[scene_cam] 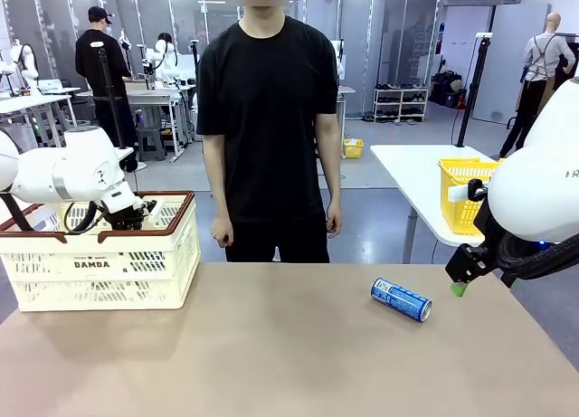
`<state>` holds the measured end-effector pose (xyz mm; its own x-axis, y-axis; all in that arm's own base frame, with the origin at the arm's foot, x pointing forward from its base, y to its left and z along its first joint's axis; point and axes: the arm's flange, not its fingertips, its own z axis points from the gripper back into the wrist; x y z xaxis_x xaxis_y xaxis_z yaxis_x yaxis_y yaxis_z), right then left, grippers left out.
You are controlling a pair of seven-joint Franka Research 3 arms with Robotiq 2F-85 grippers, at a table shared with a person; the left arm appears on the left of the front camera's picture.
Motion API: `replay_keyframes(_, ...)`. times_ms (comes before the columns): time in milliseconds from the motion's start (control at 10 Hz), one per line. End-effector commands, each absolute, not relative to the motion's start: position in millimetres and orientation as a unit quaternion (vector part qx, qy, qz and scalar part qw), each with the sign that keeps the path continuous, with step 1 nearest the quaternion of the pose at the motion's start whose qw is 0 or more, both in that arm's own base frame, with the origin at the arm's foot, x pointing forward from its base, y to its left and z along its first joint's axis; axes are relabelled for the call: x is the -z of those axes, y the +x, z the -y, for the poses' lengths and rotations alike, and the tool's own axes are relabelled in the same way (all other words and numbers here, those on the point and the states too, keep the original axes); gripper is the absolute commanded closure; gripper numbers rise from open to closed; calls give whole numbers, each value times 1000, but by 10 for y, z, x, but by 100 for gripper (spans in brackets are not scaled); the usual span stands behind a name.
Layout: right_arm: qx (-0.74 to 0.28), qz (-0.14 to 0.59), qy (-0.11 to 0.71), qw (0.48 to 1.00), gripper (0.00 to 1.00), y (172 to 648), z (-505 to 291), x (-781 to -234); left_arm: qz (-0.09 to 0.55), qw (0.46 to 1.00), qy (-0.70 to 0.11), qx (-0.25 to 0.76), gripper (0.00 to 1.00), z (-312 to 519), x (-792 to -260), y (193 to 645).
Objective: Place the drinks into the Shopping basket.
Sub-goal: Pick up one drink and place it into the Shopping basket.
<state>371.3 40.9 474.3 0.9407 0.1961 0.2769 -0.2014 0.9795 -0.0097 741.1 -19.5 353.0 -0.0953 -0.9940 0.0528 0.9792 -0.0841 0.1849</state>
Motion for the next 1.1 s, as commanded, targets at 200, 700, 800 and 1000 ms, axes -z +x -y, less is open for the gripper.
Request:
replay_keyframes(200,-109,138,7,984,0,3725,-389,-4752,88,671,43,735,0,193,-3533,7421)
replay_keyframes(700,-109,138,7,984,0,3725,-389,-4752,90,674,81,729,0,224,-3944,7330)
replay_keyframes(800,-109,138,7,984,0,3725,-389,-4752,86,675,83,728,0,227,-4102,7249)
replay_keyframes(1000,-109,138,7,984,0,3725,-389,-4752,98,676,108,723,0,167,-4375,7132)
